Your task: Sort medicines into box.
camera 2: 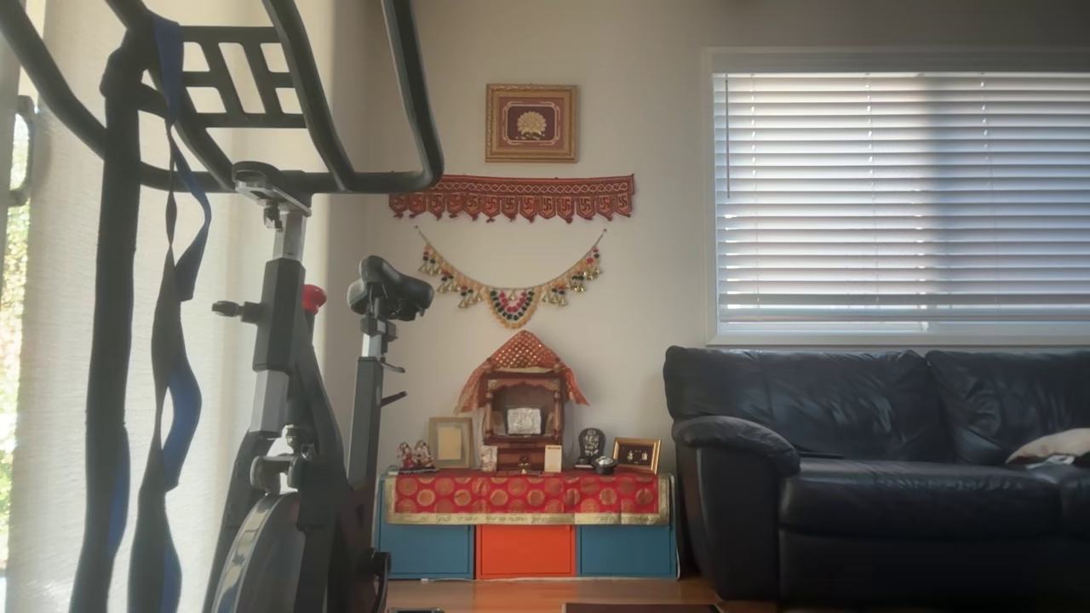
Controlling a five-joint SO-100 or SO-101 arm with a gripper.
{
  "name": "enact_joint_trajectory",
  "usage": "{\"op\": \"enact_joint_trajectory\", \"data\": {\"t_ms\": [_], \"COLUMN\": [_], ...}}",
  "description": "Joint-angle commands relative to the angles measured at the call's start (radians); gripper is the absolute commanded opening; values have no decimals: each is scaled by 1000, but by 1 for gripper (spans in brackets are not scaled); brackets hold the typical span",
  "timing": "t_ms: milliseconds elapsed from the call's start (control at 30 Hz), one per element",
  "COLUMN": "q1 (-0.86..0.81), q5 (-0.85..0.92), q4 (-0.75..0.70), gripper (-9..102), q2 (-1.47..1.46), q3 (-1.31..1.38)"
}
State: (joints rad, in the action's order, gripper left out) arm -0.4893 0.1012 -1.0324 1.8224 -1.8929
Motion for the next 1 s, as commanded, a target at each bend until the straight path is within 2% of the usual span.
{"op": "enact_joint_trajectory", "data": {"t_ms": [0, 433, 967], "q1": [18, 29, 71], "q5": [-15, -38, 12], "q4": [34, 54, 74], "gripper": [25, 27, 24], "q2": [28, 35, 26], "q3": [8, -23, -54]}}
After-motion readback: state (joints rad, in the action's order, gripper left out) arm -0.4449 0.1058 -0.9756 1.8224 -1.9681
